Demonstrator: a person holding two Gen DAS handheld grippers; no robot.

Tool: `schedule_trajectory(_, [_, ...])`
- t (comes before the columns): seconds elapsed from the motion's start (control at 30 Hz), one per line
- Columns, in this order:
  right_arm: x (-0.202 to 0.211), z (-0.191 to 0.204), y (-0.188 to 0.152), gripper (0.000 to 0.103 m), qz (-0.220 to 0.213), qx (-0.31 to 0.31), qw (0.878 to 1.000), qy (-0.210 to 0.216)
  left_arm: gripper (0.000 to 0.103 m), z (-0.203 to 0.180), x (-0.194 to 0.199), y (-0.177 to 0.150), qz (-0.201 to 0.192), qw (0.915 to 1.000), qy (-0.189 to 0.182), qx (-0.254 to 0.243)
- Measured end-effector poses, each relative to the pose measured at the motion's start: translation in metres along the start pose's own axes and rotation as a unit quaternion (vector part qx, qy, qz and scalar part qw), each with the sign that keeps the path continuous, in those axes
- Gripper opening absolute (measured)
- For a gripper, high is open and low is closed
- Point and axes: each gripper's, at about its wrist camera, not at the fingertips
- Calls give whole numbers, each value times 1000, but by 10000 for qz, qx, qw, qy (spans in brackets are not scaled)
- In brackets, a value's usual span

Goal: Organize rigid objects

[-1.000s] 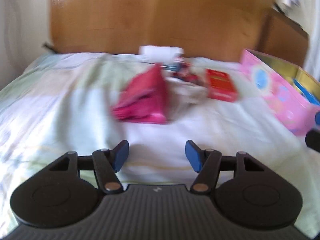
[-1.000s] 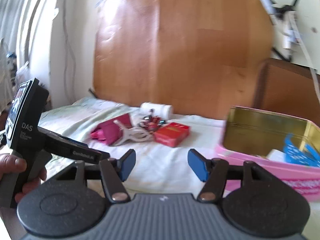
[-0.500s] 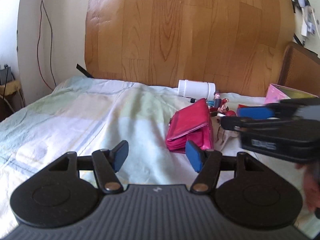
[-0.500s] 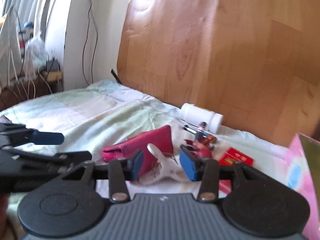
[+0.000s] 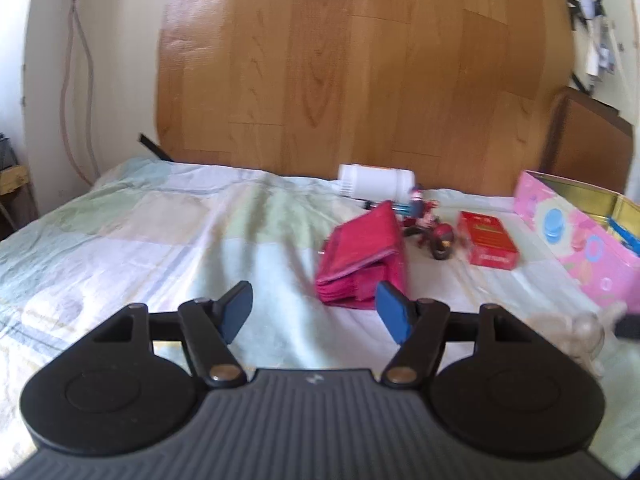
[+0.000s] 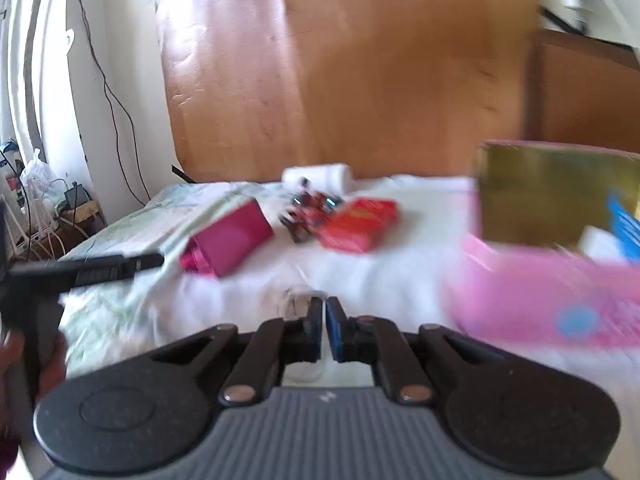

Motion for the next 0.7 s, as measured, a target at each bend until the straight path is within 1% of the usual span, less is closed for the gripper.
schedule_trajectory(0.07, [20,-7,-11,10,164,154,9997,-20,70,-7,3,0,83,9997,-232,25])
schedule_trajectory(0.13, [36,-11,-20,11,262,251,9993,-87,70,-19,9,0,212,9977,-629,166])
schedule_trajectory(0.17, [43,-14,-23,13,275,270,9992,-130,70,-27,13,1,258,9959,-847,188])
schedule_trajectory(0.23, [52,-16,-25,17,239,238,9993,-137,70,-47,19,1,326,9926,-1167,46])
schedule_trajectory(0.3, [54,-16,-20,24,138,225,9996,-45,70,-65,22,3,441,9890,-1409,-96])
schedule_trajectory(0.4, [51,-7,-13,30,-9,406,9991,108,69,-75,24,6,672,9819,-1768,135])
schedule_trajectory(0.43, [48,-4,-11,31,-40,476,9987,177,69,-76,25,7,736,9794,-1864,266])
schedule_trajectory(0.5, [37,4,-10,38,-34,637,9976,275,69,-73,24,9,858,9736,-2041,558])
schedule_trajectory(0.57, [25,10,-8,39,10,731,9967,347,69,-69,21,11,979,9677,-2165,837])
schedule_trajectory(0.7, [3,16,5,40,-36,679,9961,568,68,-58,18,16,1014,9667,-2029,1186])
Point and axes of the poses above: each gripper's, at about its wrist camera, not at the fingertips, and x roughly against the way its jaws point, z to its left, y to its top, and after that the axes turned 10 degrees about -z, right-handed
